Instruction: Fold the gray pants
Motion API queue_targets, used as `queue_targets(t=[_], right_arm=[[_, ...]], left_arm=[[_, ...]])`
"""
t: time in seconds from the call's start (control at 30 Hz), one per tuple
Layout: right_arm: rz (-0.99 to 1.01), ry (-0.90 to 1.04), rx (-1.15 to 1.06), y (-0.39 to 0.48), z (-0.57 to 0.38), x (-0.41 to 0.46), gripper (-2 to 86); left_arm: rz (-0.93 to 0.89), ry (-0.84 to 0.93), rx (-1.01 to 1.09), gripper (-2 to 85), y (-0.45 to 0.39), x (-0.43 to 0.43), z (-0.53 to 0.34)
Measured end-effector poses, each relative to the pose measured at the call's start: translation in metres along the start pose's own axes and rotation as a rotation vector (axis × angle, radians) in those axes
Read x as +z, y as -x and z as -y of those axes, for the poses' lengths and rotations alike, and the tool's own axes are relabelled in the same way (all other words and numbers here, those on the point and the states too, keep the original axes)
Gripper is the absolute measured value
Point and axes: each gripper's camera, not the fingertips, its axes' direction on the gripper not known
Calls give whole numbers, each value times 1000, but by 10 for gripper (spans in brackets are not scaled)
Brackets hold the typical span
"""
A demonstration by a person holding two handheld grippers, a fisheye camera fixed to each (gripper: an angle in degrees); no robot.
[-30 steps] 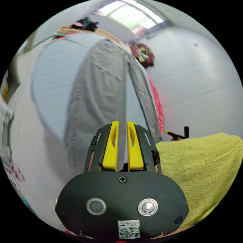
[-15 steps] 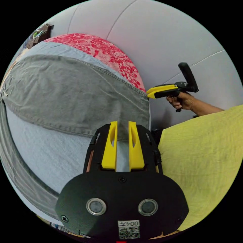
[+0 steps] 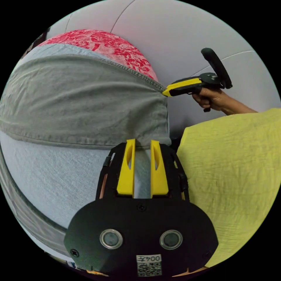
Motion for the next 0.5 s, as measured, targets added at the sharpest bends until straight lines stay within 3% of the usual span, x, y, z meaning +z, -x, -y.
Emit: queue_targets(t=[0.1,0.3,0.5], right_arm=[[96,14,55,-8,4,-1,44],[45,12,74,7,-10,-32,60],[33,-30,-130,97,12,-51,73]], left_arm=[[-29,-10,-39,72,17,7,-5],[-91,-24,-69,84,43,1,-25],[-21,-173,-190,93,82,-70,-90]])
